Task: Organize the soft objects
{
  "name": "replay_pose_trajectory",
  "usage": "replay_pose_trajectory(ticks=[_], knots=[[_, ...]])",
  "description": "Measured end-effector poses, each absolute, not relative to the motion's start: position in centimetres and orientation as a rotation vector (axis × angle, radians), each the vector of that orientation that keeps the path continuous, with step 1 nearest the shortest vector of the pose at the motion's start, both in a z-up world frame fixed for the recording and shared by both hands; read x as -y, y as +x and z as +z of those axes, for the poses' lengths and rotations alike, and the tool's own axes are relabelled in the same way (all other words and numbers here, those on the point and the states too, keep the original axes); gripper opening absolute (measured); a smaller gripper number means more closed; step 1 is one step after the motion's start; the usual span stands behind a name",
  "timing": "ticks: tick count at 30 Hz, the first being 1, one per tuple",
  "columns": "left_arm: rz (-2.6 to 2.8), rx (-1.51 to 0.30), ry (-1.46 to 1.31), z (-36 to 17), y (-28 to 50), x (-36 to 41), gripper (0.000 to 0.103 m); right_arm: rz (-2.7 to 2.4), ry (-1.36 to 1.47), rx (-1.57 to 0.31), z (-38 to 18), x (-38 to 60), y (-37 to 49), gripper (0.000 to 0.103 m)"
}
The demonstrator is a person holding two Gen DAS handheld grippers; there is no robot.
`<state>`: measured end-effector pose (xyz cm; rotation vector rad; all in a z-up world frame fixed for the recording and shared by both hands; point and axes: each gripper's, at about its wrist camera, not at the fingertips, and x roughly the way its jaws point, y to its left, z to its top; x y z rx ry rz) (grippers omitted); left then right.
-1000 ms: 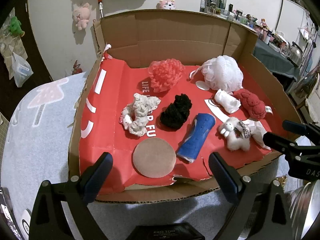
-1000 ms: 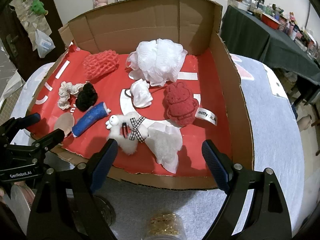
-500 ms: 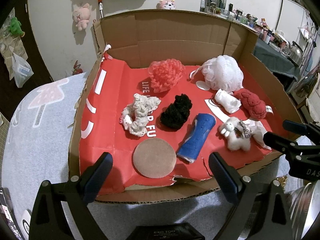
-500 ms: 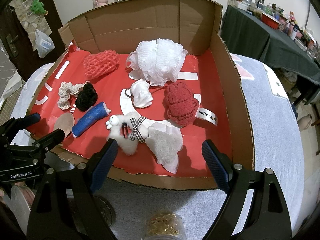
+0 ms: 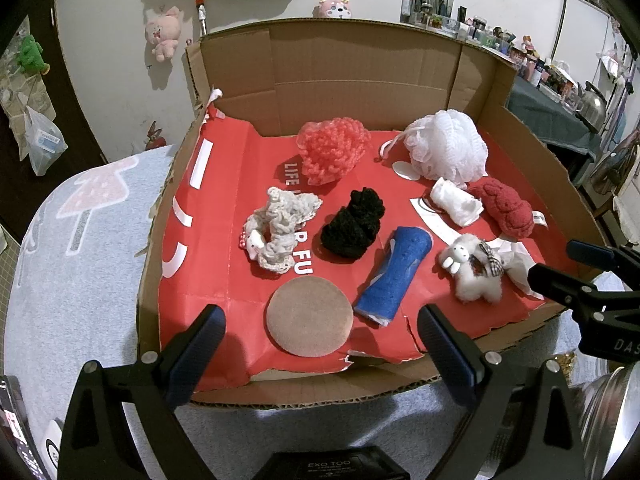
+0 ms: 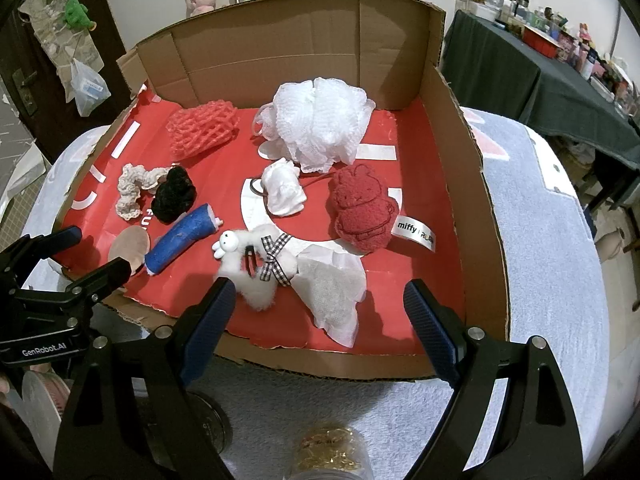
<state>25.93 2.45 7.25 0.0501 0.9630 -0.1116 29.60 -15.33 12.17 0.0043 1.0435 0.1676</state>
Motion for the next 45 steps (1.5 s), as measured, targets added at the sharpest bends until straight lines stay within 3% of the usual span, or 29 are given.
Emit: replay_pose_trajectory(ticks=[35,45], knots=[[-0.118,-0.974,0.019,7.4,25.8,-2.5,0.098,0.165,0.042,-1.056,12.2,15.6,29.8,0.086],[-0.119,-0.889,-0.026,11.5,24.5,-3.6,0.098,0.163,0.049,-0.995,15.5,16.7,28.9,0.086]])
